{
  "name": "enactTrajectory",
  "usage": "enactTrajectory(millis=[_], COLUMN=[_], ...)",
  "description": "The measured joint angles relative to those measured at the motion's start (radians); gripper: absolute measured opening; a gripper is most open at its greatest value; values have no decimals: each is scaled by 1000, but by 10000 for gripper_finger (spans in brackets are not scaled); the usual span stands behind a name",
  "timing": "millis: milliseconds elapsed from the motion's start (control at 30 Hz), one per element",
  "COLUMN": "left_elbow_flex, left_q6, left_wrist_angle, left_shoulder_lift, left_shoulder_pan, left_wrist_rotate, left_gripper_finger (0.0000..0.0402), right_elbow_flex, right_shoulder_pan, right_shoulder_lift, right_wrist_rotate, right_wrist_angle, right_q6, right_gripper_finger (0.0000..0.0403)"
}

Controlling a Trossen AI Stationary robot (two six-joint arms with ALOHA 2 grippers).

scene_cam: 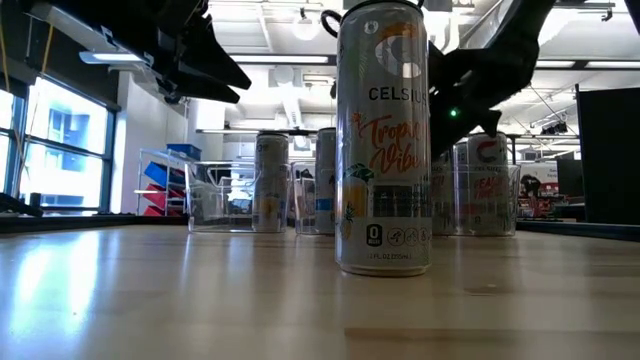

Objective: Sort soda cans
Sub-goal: Adjust the transparent bins on the table, then put the bottom left white-yellow soda can into the left transparent bin

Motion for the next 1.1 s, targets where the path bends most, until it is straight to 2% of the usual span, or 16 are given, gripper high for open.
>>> enactTrajectory(millis=[133,300,367,433,567,667,733,767,933,1100], left_elbow_flex=[0,83,152,242,464,621,680,689,685,685], left_q6=[8,98,167,161,3,-172,-277,-313,-470,-470], left_wrist_angle=[0,-70,-182,-348,-740,-963,-984,-957,-864,-980], left_shoulder_lift=[-3,-29,-27,-8,56,117,144,153,197,249], left_shoulder_pan=[-7,-49,-91,-136,-204,-220,-220,-220,-186,-119], left_wrist_rotate=[0,0,-18,-70,-82,60,202,247,297,606], left_gripper_finger=[259,259,259,259,259,259,259,259,259,267], right_elbow_flex=[0,0,1,-2,-4,-4,-4,-4,-4,-4], right_shoulder_pan=[55,167,222,279,384,437,463,471,490,490], right_shoulder_lift=[-69,-243,-324,-391,-475,-480,-478,-473,-443,-421], right_wrist_rotate=[37,191,250,304,406,431,442,448,483,512], right_wrist_angle=[-23,-185,-252,-303,-364,-375,-381,-381,-401,-406], right_q6=[-28,-45,-58,-60,-9,-7,-8,-9,-8,-25], right_gripper_finger=[0,0,0,0,0,0,0,0,0,0])
